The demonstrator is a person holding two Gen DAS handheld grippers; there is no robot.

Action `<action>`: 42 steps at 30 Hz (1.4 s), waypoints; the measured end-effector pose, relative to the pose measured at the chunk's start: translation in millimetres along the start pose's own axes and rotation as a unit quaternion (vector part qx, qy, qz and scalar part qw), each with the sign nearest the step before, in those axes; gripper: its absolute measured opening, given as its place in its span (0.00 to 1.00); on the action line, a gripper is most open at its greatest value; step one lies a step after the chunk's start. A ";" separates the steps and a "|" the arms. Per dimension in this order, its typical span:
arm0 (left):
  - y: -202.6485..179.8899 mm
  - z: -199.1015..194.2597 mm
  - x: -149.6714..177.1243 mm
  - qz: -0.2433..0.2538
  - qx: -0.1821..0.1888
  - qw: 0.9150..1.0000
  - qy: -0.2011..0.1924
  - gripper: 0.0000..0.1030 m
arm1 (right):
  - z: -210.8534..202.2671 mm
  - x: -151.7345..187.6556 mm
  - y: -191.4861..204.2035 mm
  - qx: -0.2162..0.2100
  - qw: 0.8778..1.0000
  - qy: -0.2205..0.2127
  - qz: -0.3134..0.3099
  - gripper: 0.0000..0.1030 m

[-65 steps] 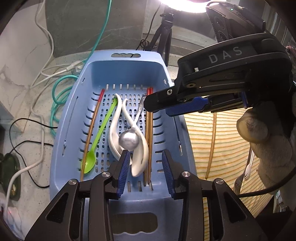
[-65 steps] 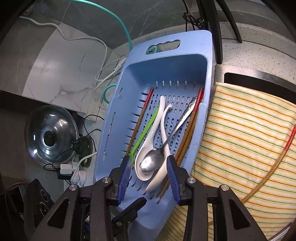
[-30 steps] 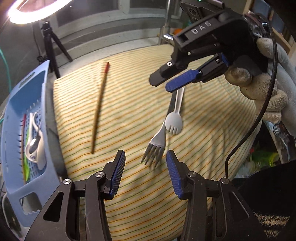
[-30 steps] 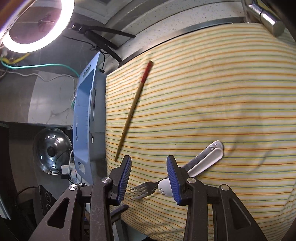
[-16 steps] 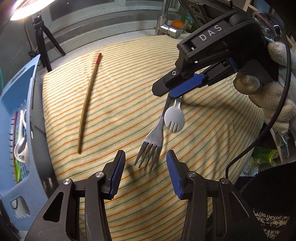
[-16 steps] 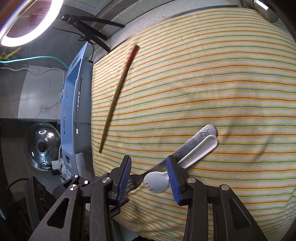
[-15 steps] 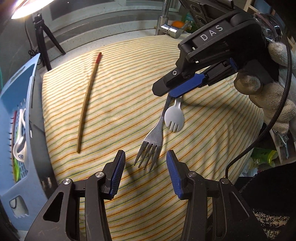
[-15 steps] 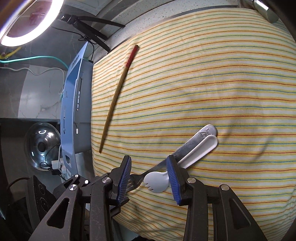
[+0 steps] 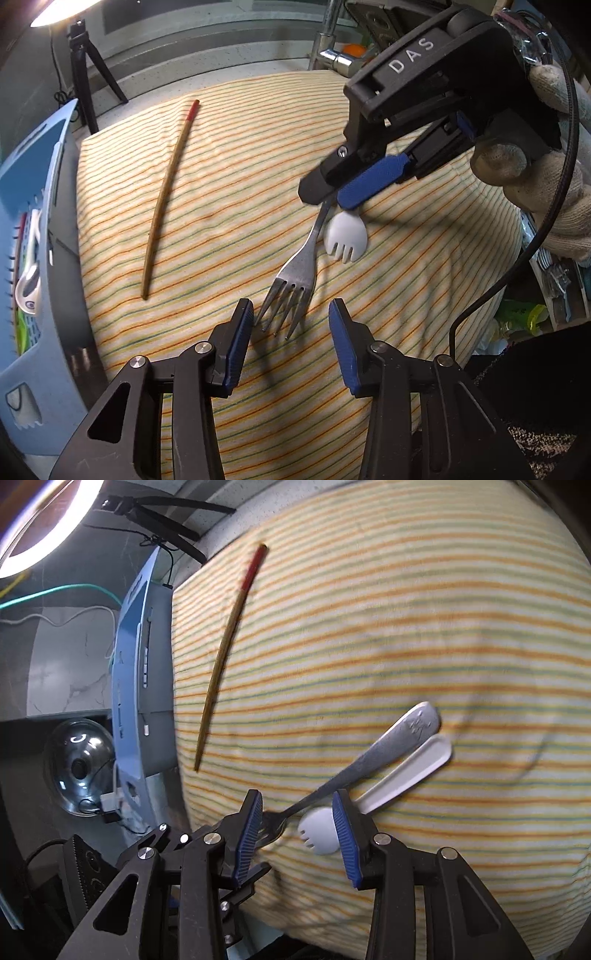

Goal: Organize utensils
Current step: 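Lower the right tool onto the metal fork handle and close, then carry the metal fork into the blue basket with the right tool and release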

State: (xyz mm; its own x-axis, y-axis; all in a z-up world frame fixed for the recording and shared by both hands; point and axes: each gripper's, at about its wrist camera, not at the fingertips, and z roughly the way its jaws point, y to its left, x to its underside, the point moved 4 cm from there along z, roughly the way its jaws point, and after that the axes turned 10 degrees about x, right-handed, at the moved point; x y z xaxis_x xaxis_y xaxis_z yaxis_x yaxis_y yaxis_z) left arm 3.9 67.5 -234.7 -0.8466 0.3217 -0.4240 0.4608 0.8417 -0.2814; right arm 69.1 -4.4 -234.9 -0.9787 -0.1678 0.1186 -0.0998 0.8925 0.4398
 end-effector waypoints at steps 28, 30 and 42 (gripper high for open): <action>-2.1 3.3 9.4 -0.059 0.019 0.997 -0.056 0.30 | 17.3 -5.4 27.0 0.003 0.999 -0.030 -0.044 0.31; -3.5 3.6 8.7 -0.057 0.016 0.997 -0.056 0.23 | 18.6 -5.0 27.7 0.012 0.998 -0.037 -0.042 0.25; -5.0 -2.6 5.9 -0.050 0.007 0.997 -0.062 0.22 | 17.5 -5.5 27.6 0.028 0.998 -0.052 -0.034 0.08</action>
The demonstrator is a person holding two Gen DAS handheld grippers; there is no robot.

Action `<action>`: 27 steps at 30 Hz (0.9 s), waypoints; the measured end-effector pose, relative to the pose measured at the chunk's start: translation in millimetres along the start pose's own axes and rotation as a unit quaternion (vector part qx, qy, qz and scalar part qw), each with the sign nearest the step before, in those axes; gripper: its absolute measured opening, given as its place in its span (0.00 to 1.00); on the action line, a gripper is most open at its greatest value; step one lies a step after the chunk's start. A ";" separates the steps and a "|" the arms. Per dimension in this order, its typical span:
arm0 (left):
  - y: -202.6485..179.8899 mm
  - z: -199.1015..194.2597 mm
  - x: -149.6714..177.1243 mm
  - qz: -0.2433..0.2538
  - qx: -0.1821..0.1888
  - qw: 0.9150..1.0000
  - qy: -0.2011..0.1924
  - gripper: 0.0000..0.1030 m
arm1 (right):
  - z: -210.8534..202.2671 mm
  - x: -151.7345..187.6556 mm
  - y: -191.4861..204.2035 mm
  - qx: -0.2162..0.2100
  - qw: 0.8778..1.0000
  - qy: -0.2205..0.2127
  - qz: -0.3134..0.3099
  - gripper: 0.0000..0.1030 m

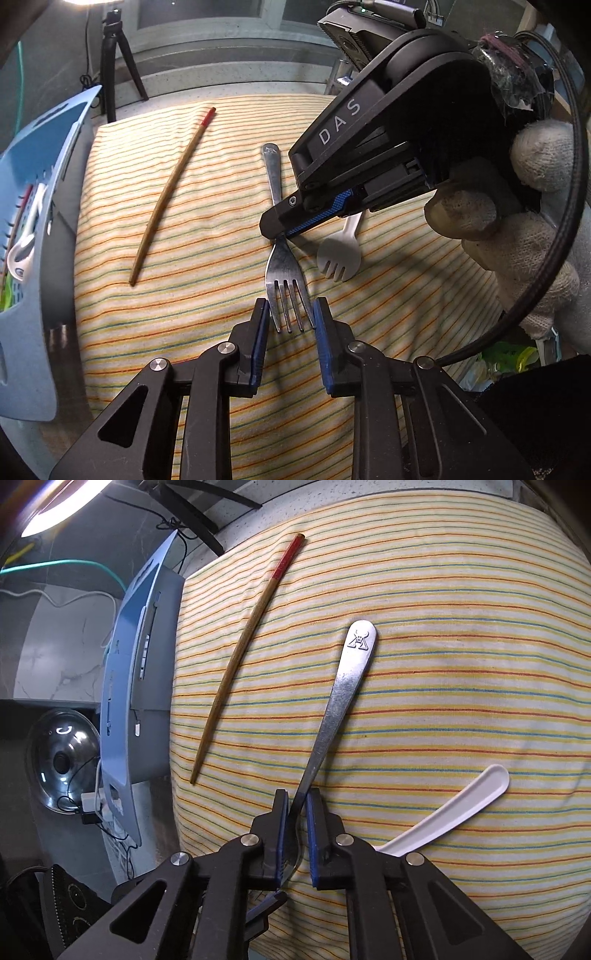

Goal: Organize utensils
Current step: 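Carry the metal fork into the blue basket with the right tool and release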

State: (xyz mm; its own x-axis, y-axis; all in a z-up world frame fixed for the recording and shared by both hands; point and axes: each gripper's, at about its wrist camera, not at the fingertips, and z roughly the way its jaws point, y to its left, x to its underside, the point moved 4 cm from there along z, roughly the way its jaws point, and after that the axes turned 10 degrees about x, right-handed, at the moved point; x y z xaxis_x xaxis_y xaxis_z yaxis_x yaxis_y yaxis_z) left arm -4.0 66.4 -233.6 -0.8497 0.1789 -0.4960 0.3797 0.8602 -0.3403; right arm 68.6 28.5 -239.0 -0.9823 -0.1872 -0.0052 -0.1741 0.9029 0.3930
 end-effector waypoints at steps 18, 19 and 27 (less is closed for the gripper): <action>34.5 -62.4 -19.0 -0.027 -0.037 0.996 -0.071 0.22 | -41.9 -32.5 88.9 -0.051 0.995 -0.043 -0.069 0.05; 40.4 -67.6 -20.4 -0.031 -0.042 0.996 -0.076 0.21 | -42.2 -35.2 96.7 -0.052 0.995 -0.045 -0.074 0.04; 84.5 -92.0 -24.7 -0.052 -0.073 0.991 -0.097 0.20 | -31.6 -55.0 156.2 -0.064 0.991 -0.052 -0.104 0.04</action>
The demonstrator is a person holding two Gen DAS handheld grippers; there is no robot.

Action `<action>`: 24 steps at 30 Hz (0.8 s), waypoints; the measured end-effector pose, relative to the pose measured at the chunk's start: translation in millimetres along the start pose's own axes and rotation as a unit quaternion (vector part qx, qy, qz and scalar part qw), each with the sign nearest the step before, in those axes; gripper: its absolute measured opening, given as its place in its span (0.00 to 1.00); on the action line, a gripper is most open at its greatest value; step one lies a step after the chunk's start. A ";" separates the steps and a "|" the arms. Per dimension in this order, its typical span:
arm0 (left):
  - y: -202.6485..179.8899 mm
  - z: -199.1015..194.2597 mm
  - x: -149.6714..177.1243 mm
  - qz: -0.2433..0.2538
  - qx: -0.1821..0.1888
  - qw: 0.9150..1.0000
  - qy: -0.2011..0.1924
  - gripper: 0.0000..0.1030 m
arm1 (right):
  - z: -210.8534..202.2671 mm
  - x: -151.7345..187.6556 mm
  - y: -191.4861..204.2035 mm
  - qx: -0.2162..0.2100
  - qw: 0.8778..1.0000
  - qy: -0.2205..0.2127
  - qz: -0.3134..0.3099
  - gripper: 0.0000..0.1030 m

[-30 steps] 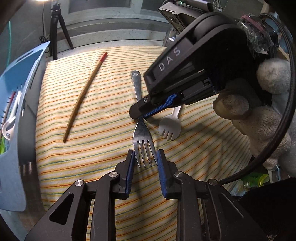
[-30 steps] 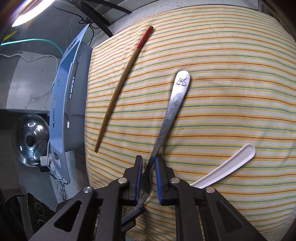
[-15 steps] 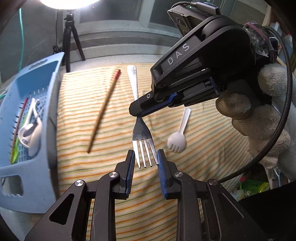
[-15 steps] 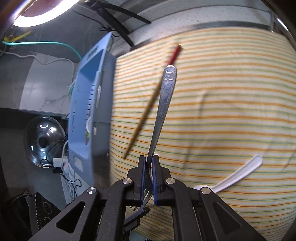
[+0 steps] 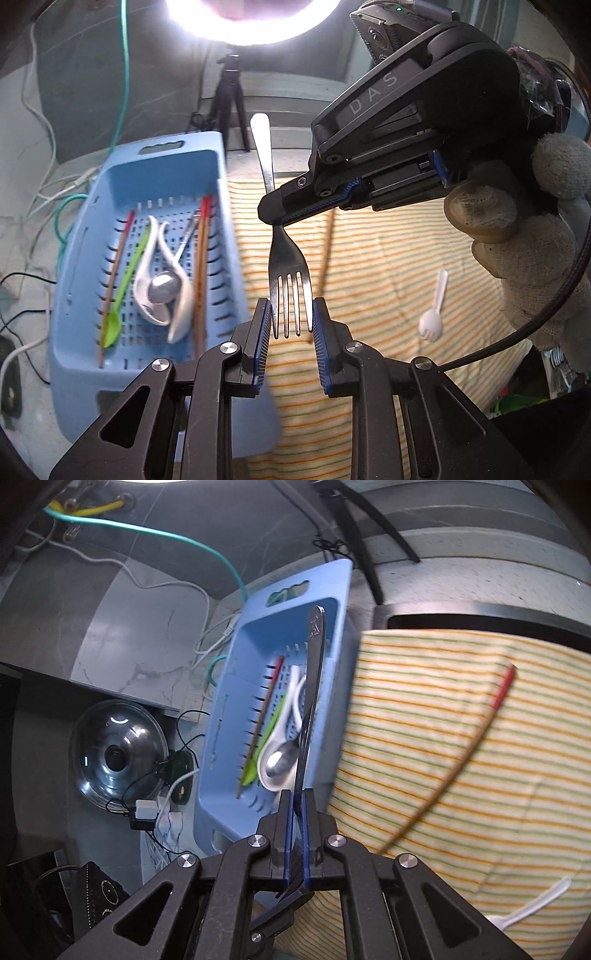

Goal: Organize utensils
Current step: 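Carry the metal fork into the blue basket with the right tool and release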

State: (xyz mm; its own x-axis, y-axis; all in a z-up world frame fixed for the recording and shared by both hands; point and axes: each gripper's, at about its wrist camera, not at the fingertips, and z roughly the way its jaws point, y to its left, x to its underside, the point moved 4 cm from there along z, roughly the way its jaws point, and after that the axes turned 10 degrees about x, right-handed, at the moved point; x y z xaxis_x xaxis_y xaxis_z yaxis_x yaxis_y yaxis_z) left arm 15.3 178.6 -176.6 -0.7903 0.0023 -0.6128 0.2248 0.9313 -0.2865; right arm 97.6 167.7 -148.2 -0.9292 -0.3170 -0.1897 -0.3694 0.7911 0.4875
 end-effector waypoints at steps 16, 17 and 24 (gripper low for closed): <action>66.5 8.7 -9.6 -0.050 -0.037 0.998 0.021 0.16 | 52.6 -27.7 31.4 0.038 0.998 0.006 -0.039 0.07; 67.6 8.2 -9.7 -0.053 -0.036 0.998 0.023 0.20 | 51.9 -29.2 32.3 0.037 0.999 0.005 -0.039 0.11; 71.1 3.2 -12.5 -0.062 -0.040 0.997 0.018 0.30 | 41.6 -33.2 28.7 0.039 0.999 -0.008 -0.036 0.29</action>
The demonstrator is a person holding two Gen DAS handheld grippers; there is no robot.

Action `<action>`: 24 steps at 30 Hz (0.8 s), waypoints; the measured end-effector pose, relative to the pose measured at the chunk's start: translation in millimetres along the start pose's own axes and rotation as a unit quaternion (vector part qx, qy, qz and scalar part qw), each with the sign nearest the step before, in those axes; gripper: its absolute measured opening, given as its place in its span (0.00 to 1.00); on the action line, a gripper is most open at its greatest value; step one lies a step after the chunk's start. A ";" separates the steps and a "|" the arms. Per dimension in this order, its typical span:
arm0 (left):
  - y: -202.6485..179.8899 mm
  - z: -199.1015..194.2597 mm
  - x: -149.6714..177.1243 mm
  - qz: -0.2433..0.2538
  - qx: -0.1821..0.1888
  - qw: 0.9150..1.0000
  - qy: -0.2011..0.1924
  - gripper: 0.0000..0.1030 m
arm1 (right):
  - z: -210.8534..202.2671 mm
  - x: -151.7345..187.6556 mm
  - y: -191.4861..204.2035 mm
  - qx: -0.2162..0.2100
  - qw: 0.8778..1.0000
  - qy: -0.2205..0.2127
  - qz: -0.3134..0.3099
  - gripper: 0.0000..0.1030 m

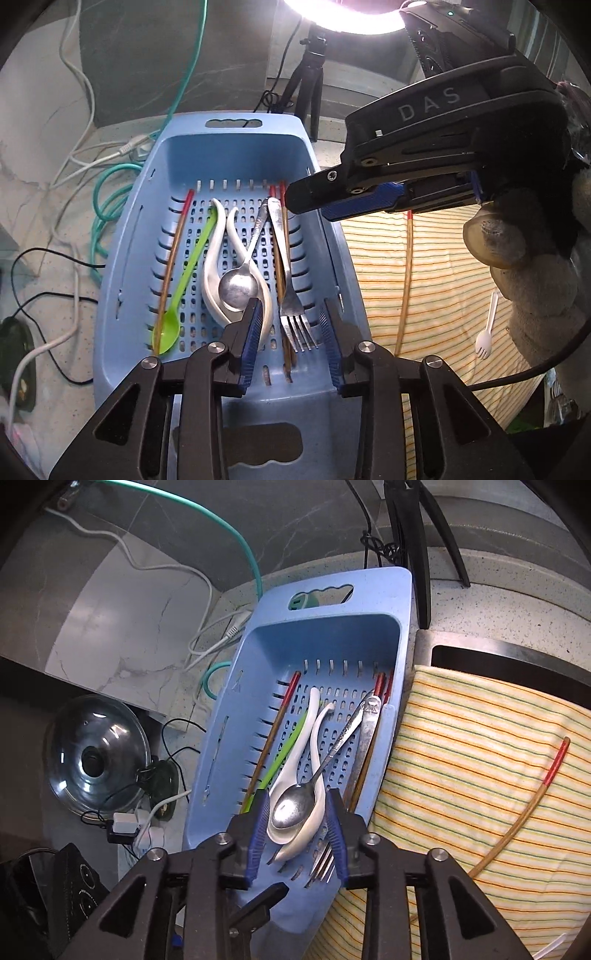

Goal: Organize utensils
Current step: 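Carry the metal fork into the blue basket with the right tool and release, then grasp the red-tipped chopstick with the left tool while the right tool grasps the white spork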

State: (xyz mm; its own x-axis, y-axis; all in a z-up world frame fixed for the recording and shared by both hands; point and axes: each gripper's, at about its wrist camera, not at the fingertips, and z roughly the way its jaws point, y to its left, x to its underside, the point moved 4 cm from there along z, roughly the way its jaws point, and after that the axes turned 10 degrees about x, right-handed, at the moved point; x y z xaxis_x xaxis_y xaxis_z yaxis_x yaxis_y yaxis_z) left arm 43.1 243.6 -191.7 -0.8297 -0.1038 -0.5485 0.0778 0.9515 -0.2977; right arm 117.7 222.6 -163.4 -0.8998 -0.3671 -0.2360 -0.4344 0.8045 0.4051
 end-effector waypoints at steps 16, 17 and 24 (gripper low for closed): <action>-33.4 -11.1 3.2 0.055 0.017 0.998 0.005 0.30 | -69.8 27.0 -64.1 0.024 0.998 -0.044 0.036 0.29; -36.4 -11.2 3.6 0.058 0.020 0.998 0.005 0.30 | -73.9 30.7 -69.8 0.029 0.998 -0.048 0.038 0.29; -57.7 -7.3 6.3 0.088 0.042 0.995 0.016 0.30 | -98.1 75.0 -130.5 0.048 0.992 -0.049 0.111 0.29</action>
State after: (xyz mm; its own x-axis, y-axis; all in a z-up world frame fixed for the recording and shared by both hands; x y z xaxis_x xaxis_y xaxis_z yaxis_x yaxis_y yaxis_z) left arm 29.2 190.2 -172.3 -0.8166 0.0724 -0.5727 0.2677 0.9265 -0.2646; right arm 102.9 44.3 -147.3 -0.9624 -0.1335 -0.2364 -0.2166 0.9028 0.3717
